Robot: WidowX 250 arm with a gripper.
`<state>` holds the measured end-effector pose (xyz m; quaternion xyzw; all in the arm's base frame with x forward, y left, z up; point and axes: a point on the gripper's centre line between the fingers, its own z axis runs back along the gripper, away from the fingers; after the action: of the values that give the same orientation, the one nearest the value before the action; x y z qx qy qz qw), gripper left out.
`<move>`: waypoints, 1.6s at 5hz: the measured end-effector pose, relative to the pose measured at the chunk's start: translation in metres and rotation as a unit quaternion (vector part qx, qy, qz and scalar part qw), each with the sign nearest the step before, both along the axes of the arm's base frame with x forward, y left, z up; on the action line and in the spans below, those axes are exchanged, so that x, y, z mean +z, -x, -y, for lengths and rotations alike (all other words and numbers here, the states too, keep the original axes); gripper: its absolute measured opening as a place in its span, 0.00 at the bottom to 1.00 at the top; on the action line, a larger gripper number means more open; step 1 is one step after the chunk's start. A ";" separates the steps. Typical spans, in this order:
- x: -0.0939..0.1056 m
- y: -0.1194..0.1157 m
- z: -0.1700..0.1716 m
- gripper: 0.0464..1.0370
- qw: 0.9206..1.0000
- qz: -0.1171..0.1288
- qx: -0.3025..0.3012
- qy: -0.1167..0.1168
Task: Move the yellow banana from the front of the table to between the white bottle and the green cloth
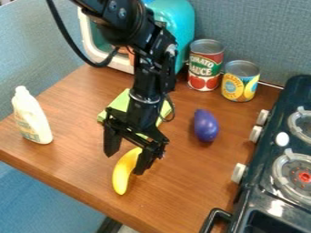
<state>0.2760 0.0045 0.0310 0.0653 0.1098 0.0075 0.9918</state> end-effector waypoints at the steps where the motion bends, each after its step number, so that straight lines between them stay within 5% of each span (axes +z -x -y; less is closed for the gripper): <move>1: -0.010 -0.005 -0.002 0.96 1.000 -0.003 0.007 0.002; 2: -0.015 -0.012 -0.006 0.90 1.000 -0.002 0.019 0.003; 3: -0.016 -0.015 -0.003 0.62 0.999 0.009 0.041 0.022; 4: -0.011 -0.015 -0.007 0.49 0.997 0.020 0.058 0.046; 6: 0.054 -0.020 -0.030 0.49 0.990 0.083 0.069 0.087; 7: 0.085 -0.042 -0.038 0.49 0.988 0.115 0.066 0.083; 8: 0.088 -0.062 -0.064 0.49 0.987 0.113 0.088 0.074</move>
<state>0.3383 0.0689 0.1194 -0.0191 0.0029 0.0937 0.9954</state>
